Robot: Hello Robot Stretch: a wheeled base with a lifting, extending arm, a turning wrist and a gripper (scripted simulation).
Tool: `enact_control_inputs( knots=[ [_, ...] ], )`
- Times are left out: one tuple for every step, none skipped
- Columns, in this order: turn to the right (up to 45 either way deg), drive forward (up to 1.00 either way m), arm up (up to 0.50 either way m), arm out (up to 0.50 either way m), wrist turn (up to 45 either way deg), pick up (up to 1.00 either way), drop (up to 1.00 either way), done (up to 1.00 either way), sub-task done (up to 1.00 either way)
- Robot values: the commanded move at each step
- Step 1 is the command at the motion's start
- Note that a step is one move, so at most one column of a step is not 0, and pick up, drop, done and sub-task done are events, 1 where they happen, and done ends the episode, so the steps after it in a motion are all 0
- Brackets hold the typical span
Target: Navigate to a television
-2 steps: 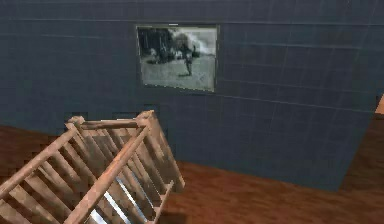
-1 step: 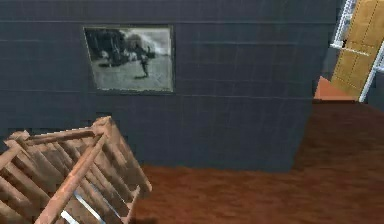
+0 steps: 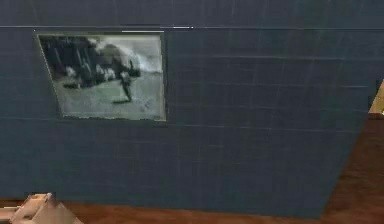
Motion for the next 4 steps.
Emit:
enact_control_inputs(
  knots=[
    [27.0,0.00,0.00,0.00,0.0,0.00,0.00,0.00,0.00],
    [0.0,0.05,0.00,0.00,0.0,0.00,0.00,0.00,0.00],
    [-39.0,0.00,0.00,0.00,0.0,0.00,0.00,0.00,0.00],
    [0.0,0.85,0.00,0.00,0.0,0.00,0.00,0.00,0.00]
  ],
)
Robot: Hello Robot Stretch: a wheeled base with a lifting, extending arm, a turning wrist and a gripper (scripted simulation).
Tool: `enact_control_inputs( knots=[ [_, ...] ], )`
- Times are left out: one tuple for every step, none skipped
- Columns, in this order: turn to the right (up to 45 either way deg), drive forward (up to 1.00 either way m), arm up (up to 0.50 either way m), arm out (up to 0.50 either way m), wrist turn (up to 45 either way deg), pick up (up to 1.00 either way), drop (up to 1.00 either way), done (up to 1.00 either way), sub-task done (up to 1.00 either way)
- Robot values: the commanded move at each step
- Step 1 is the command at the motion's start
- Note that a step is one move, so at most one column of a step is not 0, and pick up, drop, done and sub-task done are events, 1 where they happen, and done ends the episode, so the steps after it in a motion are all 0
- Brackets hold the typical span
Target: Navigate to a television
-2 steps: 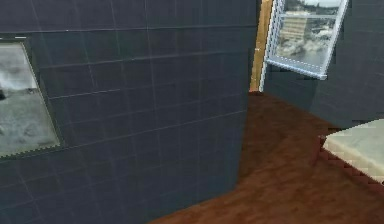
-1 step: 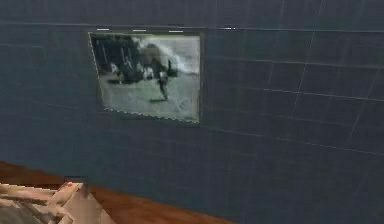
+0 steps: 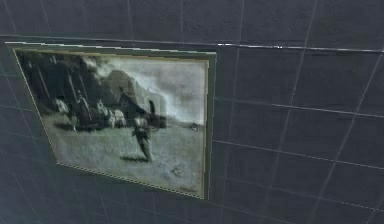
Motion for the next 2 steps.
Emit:
enact_control_inputs(
  knots=[
    [-3.0,0.00,0.00,0.00,0.0,0.00,0.00,0.00,0.00],
    [0.0,0.30,0.00,0.00,0.0,0.00,0.00,0.00,0.00]
  ],
)
